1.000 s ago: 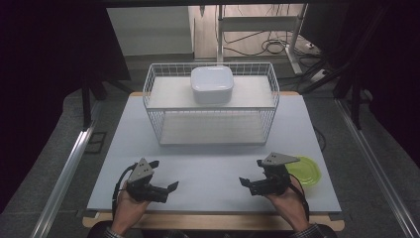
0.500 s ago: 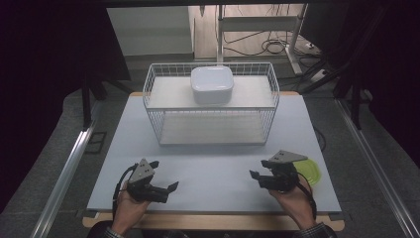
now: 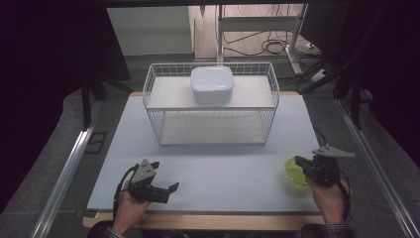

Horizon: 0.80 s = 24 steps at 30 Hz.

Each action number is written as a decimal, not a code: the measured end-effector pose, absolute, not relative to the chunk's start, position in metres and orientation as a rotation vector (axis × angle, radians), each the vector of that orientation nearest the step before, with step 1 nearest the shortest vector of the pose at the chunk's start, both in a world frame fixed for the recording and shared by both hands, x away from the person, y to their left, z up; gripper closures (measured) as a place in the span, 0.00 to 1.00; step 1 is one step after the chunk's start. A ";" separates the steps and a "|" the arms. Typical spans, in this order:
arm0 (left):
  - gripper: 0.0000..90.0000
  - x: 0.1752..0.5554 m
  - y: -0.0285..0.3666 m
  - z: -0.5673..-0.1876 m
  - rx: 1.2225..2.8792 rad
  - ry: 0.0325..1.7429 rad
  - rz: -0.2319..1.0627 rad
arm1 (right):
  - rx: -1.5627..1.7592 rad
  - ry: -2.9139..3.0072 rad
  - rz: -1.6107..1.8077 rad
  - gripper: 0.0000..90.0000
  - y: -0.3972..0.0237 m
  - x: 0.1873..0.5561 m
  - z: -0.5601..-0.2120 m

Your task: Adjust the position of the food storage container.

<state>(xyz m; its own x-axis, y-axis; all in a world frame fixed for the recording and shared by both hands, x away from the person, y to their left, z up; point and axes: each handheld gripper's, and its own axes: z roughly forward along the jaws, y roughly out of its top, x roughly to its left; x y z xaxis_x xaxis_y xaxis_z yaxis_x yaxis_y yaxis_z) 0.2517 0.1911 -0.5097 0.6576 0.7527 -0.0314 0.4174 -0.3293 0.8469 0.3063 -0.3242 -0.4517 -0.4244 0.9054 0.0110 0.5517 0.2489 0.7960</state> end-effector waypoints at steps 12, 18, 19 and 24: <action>0.00 0.253 0.191 -0.511 1.960 0.918 0.444 | 1.482 1.922 0.927 0.99 -0.380 0.298 -0.458; 0.00 0.253 0.190 -0.512 1.968 0.913 0.440 | 1.492 1.966 0.892 0.99 -0.381 0.303 -0.467; 0.00 0.253 0.190 -0.512 1.969 0.914 0.439 | 1.494 1.974 0.886 0.99 -0.381 0.303 -0.468; 0.00 0.254 0.190 -0.513 1.977 0.913 0.432 | 1.518 1.991 0.871 0.99 -0.382 0.305 -0.472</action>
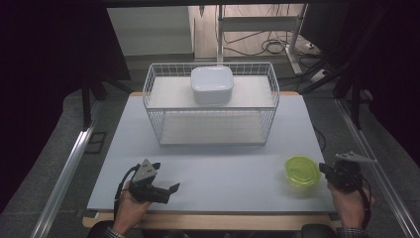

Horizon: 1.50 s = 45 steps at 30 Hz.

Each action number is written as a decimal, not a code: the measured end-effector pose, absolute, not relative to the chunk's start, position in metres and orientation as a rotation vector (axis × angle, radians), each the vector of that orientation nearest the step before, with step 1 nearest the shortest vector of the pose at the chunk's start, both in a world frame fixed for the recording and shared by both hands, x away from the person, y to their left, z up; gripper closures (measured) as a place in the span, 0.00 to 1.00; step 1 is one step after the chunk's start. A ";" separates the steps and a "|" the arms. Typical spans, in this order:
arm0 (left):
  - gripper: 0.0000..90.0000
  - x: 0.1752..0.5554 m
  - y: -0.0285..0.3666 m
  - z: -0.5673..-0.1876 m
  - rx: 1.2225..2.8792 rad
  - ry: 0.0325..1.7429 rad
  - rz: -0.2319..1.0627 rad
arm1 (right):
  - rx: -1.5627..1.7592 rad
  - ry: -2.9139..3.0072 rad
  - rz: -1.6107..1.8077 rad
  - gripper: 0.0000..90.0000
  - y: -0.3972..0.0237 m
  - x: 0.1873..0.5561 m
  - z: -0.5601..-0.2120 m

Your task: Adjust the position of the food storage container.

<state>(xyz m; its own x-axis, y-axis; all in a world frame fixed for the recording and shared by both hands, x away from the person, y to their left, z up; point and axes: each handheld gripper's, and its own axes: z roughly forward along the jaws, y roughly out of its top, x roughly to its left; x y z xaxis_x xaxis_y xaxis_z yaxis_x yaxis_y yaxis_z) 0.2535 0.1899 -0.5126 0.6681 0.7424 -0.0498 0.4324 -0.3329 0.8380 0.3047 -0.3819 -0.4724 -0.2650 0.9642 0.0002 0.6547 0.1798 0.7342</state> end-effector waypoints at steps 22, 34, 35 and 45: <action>0.00 0.254 0.187 -0.515 2.002 0.905 0.419 | 1.491 2.150 0.948 0.99 -0.333 0.305 -0.477; 0.00 0.254 0.186 -0.515 2.001 0.902 0.417 | 1.553 2.150 0.933 0.99 -0.341 0.291 -0.483; 0.00 0.255 0.186 -0.515 2.001 0.903 0.415 | 1.556 2.160 0.930 0.99 -0.341 0.288 -0.484; 0.00 0.255 0.185 -0.516 2.009 0.898 0.413 | 1.525 2.281 0.915 0.99 -0.320 0.284 -0.494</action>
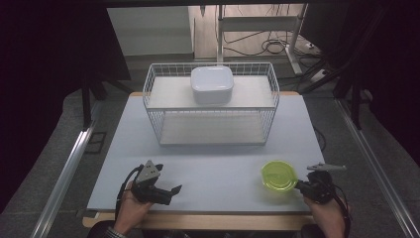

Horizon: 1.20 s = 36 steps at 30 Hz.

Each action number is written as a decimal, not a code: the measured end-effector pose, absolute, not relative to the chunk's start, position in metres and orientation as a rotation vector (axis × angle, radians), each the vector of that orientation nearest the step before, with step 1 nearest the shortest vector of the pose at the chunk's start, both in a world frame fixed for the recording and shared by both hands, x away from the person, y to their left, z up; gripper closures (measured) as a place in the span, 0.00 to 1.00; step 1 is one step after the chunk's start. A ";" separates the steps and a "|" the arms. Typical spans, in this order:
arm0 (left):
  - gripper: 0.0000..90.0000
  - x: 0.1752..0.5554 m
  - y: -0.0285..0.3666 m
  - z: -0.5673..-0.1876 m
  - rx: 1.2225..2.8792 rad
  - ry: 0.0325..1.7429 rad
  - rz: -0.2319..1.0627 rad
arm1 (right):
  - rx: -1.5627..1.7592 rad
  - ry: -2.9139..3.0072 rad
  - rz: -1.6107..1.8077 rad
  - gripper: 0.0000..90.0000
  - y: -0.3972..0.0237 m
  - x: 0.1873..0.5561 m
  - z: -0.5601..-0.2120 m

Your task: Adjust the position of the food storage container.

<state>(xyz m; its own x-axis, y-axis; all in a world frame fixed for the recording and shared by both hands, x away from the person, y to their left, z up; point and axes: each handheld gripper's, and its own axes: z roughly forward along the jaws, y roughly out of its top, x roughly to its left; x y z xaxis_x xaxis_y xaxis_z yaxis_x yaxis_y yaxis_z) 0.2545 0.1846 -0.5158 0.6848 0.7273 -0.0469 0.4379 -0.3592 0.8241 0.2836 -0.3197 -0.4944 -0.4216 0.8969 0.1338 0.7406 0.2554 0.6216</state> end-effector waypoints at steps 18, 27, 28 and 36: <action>0.00 0.255 0.181 -0.517 2.025 0.893 0.407 | 1.436 2.385 0.905 0.99 -0.285 0.288 -0.501; 0.00 0.255 0.181 -0.517 2.021 0.896 0.407 | 1.362 2.430 0.938 0.99 -0.262 0.298 -0.503; 0.00 0.255 0.181 -0.517 2.022 0.896 0.407 | 1.362 2.439 0.942 0.99 -0.259 0.299 -0.504; 0.00 0.256 0.181 -0.517 2.026 0.903 0.404 | 1.263 2.502 0.956 0.99 -0.229 0.305 -0.508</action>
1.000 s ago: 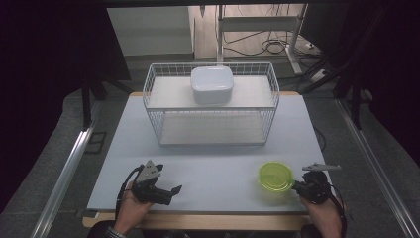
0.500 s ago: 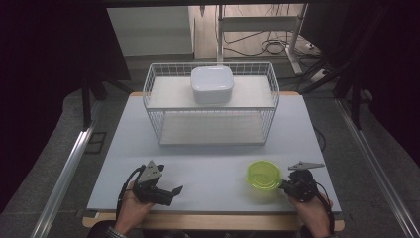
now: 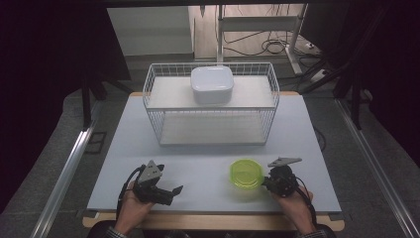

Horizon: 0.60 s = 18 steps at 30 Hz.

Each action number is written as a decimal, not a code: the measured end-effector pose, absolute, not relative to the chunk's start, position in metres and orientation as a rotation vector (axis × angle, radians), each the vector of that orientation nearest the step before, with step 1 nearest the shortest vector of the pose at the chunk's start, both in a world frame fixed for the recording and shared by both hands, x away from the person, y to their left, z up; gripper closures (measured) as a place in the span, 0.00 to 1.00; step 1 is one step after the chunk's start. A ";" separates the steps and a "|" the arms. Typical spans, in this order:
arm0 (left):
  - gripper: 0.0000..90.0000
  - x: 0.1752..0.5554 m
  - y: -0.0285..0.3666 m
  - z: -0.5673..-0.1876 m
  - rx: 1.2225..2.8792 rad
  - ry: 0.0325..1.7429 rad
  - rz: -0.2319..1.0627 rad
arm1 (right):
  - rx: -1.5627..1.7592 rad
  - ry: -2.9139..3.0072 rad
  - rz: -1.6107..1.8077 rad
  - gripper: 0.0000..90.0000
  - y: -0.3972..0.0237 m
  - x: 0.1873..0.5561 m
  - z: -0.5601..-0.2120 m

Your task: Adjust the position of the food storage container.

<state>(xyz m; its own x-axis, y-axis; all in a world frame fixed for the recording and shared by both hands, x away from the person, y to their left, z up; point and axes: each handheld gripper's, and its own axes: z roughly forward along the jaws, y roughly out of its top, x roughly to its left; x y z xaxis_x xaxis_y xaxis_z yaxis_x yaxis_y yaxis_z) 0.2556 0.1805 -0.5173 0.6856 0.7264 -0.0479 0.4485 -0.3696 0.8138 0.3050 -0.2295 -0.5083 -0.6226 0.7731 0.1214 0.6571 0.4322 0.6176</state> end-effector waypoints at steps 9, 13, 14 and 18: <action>0.00 0.256 0.180 -0.518 2.030 0.906 0.404 | 1.199 2.535 0.968 0.99 -0.207 0.313 -0.513; 0.00 0.256 0.180 -0.518 2.033 0.907 0.404 | 1.178 2.544 0.978 0.99 -0.197 0.318 -0.513; 0.00 0.256 0.180 -0.518 2.033 0.907 0.403 | 1.175 2.546 0.983 0.99 -0.194 0.319 -0.513; 0.00 0.256 0.180 -0.518 2.033 0.907 0.402 | 1.155 2.561 0.996 0.99 -0.183 0.324 -0.514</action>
<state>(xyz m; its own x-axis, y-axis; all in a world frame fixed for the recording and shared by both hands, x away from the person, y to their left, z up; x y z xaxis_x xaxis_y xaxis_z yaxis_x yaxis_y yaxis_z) 0.2563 0.1803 -0.5178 0.6851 0.7269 -0.0476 0.4532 -0.3743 0.8090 0.3240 -0.1826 -0.5143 -0.6887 0.7151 0.1197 0.6080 0.4796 0.6328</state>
